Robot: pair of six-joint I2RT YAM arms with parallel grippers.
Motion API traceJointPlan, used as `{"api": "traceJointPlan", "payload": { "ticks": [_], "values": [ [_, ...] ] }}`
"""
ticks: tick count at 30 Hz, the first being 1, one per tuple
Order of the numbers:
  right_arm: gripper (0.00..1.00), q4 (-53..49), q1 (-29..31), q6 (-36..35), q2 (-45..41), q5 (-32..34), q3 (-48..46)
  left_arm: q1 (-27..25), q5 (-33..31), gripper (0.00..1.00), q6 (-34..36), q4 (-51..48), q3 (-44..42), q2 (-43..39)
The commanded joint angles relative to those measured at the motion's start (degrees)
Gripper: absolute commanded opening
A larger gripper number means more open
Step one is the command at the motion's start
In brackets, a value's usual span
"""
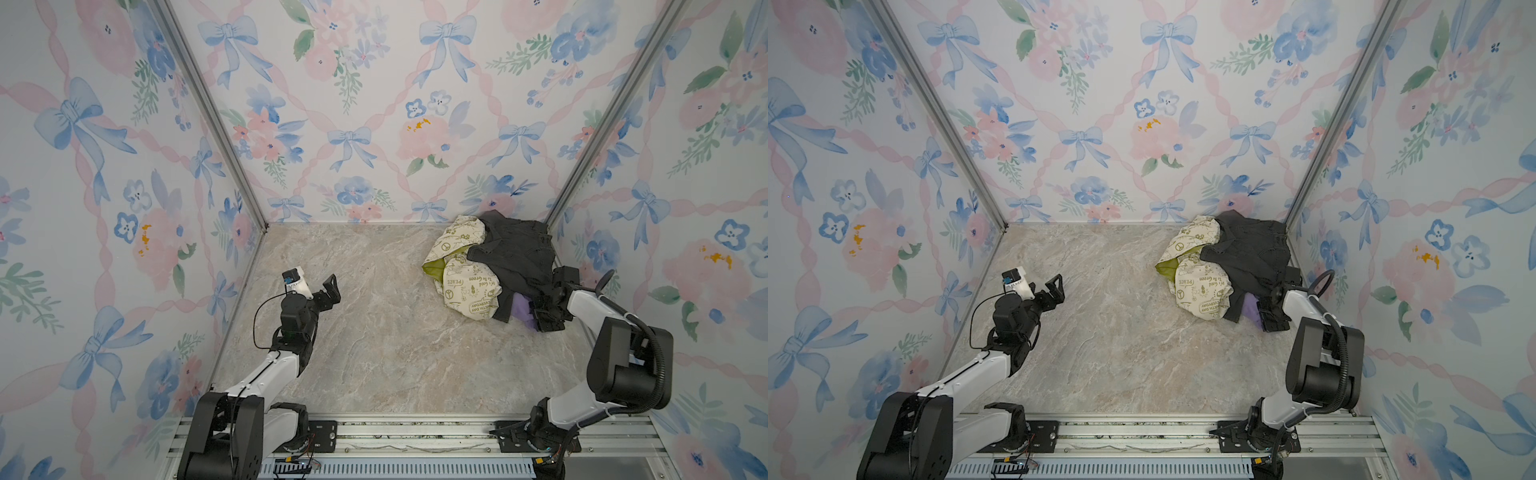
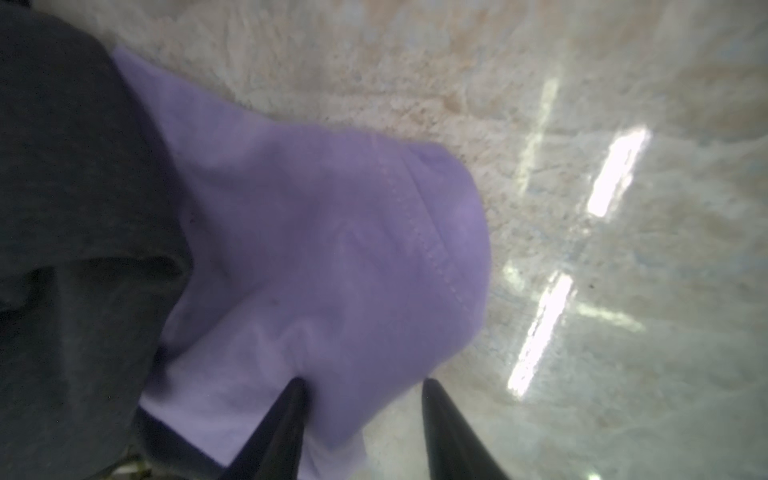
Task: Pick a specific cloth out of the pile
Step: 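Lower the right gripper onto the lavender shirt edge and close it, then lift the lavender shirt up out of the pile with the right gripper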
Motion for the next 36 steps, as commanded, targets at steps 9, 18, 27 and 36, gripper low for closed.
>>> {"api": "traceJointPlan", "payload": {
  "ticks": [9,18,27,36],
  "values": [
    [0.0,10.1,0.3,3.1,-1.8,-0.9,0.3,0.5,-1.3,0.98,-0.2,0.7,-0.8,-1.4],
    [0.0,9.5,4.1,4.7,-7.8,1.4,4.6,0.6,-1.2,0.98,-0.5,2.2,-0.9,-0.2],
    [0.0,11.1,8.6,5.0,-12.3,6.5,8.8,0.7,0.6,0.98,-0.3,3.6,0.6,1.2],
    [0.0,9.5,11.1,4.6,-14.3,12.6,15.4,1.4,3.0,0.98,0.3,3.6,1.2,0.9]
  ]
}}
